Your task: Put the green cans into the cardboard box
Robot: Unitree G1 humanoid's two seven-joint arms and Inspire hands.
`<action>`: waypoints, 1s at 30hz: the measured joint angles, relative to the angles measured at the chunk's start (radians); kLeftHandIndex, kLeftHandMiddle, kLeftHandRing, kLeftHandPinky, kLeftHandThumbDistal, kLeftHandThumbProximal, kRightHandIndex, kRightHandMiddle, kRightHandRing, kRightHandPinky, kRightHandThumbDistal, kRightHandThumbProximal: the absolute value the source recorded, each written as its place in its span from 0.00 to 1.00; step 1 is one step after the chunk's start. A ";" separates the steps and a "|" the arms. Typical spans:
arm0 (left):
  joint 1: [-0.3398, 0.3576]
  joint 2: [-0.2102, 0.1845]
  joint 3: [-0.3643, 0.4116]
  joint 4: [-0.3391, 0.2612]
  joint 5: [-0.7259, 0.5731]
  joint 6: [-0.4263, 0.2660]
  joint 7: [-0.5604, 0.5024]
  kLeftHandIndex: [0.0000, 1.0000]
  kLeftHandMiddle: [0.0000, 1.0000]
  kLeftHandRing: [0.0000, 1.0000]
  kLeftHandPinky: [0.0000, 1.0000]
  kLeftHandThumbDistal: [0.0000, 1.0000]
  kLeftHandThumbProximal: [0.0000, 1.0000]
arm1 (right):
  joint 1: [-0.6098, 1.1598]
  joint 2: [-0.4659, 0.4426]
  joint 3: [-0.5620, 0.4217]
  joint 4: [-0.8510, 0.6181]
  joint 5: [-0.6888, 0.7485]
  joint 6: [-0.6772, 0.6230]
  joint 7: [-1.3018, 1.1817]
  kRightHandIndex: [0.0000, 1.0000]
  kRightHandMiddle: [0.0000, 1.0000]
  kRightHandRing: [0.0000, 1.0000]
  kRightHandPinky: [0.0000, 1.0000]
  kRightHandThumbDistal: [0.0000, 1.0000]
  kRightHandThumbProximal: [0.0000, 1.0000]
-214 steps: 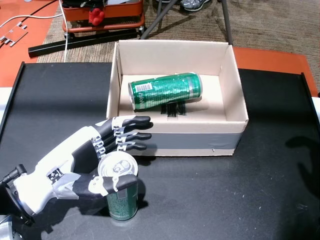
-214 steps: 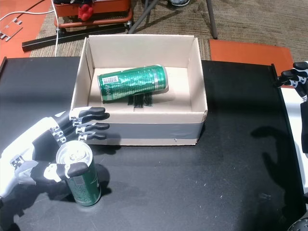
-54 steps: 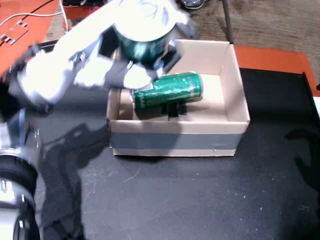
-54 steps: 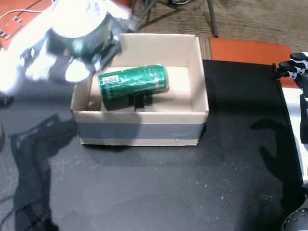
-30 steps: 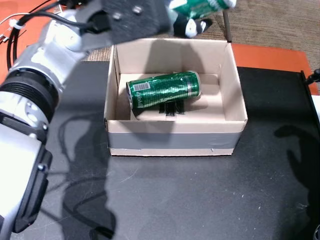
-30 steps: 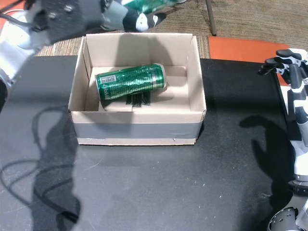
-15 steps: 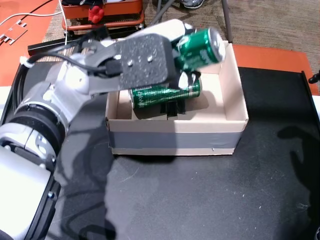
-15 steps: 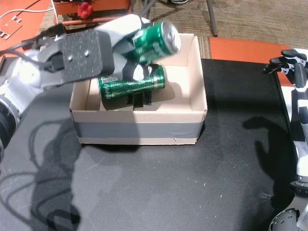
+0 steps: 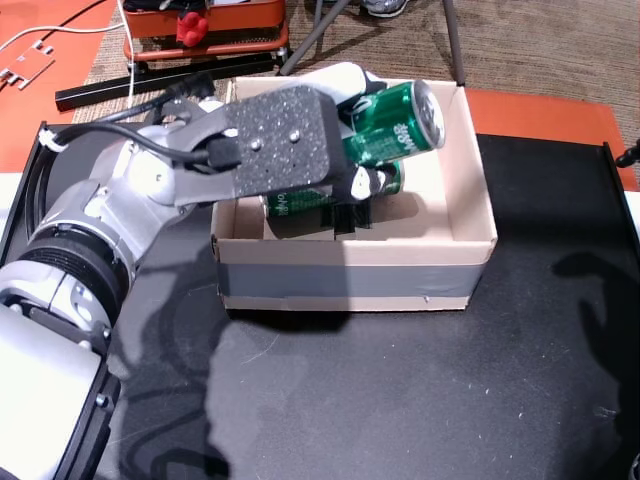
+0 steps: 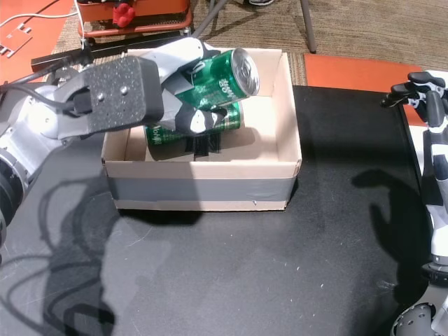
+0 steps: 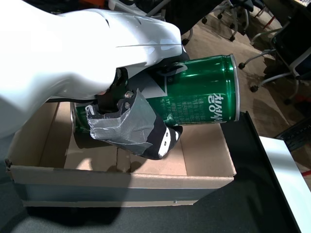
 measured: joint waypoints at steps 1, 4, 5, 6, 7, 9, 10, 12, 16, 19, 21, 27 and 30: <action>0.000 0.000 0.000 0.000 0.000 0.000 0.000 0.47 0.61 0.69 0.61 0.44 0.00 | 0.000 0.000 0.000 0.000 0.001 0.000 0.001 0.42 0.44 0.48 0.54 0.73 0.53; 0.000 0.001 0.000 0.000 0.000 0.000 0.000 0.53 0.66 0.73 0.59 0.51 0.00 | 0.000 0.000 0.000 0.000 0.004 0.000 0.006 0.42 0.44 0.48 0.54 0.74 0.54; 0.000 0.001 0.001 0.000 0.000 0.000 0.000 0.54 0.67 0.74 0.60 0.54 0.00 | 0.000 0.000 -0.001 0.000 0.004 0.000 0.008 0.42 0.44 0.48 0.54 0.74 0.54; 0.000 0.002 0.002 0.000 -0.001 0.000 -0.004 0.55 0.68 0.75 0.60 0.55 0.00 | 0.000 0.000 -0.001 0.000 0.005 0.000 0.010 0.42 0.44 0.48 0.54 0.74 0.54; 0.000 0.002 0.004 0.000 -0.002 0.000 -0.008 0.56 0.68 0.73 0.59 0.57 0.00 | 0.000 0.000 -0.003 0.000 0.007 0.000 0.011 0.42 0.44 0.48 0.54 0.74 0.54; 0.000 0.003 0.008 0.000 -0.004 0.000 -0.017 0.56 0.67 0.70 0.58 0.61 0.00 | 0.000 0.000 -0.003 0.000 0.008 0.000 0.013 0.42 0.44 0.48 0.54 0.73 0.53; 0.000 0.003 0.010 0.000 -0.005 0.000 -0.019 0.57 0.66 0.69 0.58 0.63 0.00 | 0.000 0.000 -0.003 0.000 0.008 0.000 0.014 0.42 0.44 0.48 0.54 0.74 0.54; 0.000 0.004 0.015 0.000 -0.006 0.000 -0.029 0.67 0.75 0.79 0.71 0.65 0.00 | 0.000 0.000 -0.003 0.000 0.008 0.001 0.014 0.42 0.43 0.48 0.53 0.75 0.55; -0.004 0.013 0.006 0.000 -0.003 0.006 -0.089 0.97 0.99 0.98 0.89 0.82 0.19 | 0.000 0.000 -0.002 0.000 0.006 0.000 0.007 0.42 0.43 0.48 0.53 0.76 0.56; -0.011 0.022 -0.003 0.000 -0.001 0.037 -0.157 0.98 1.00 0.99 0.89 0.92 0.21 | 0.000 0.001 -0.002 0.000 0.004 -0.006 0.001 0.42 0.43 0.48 0.54 0.77 0.56; -0.016 0.026 -0.005 0.000 -0.001 0.057 -0.186 1.00 1.00 0.99 0.90 0.96 0.18 | 0.000 0.001 -0.002 -0.001 0.004 -0.006 0.000 0.41 0.43 0.48 0.53 0.76 0.55; -0.029 0.030 -0.008 0.000 -0.004 0.066 -0.231 1.00 1.00 1.00 0.90 1.00 0.23 | 0.001 0.001 0.001 -0.002 0.007 0.000 0.002 0.42 0.43 0.48 0.53 0.77 0.55; -0.029 0.030 -0.011 0.000 -0.004 0.067 -0.231 1.00 1.00 1.00 0.91 0.99 0.24 | 0.001 0.001 0.001 -0.002 0.007 0.002 0.002 0.41 0.43 0.48 0.53 0.78 0.57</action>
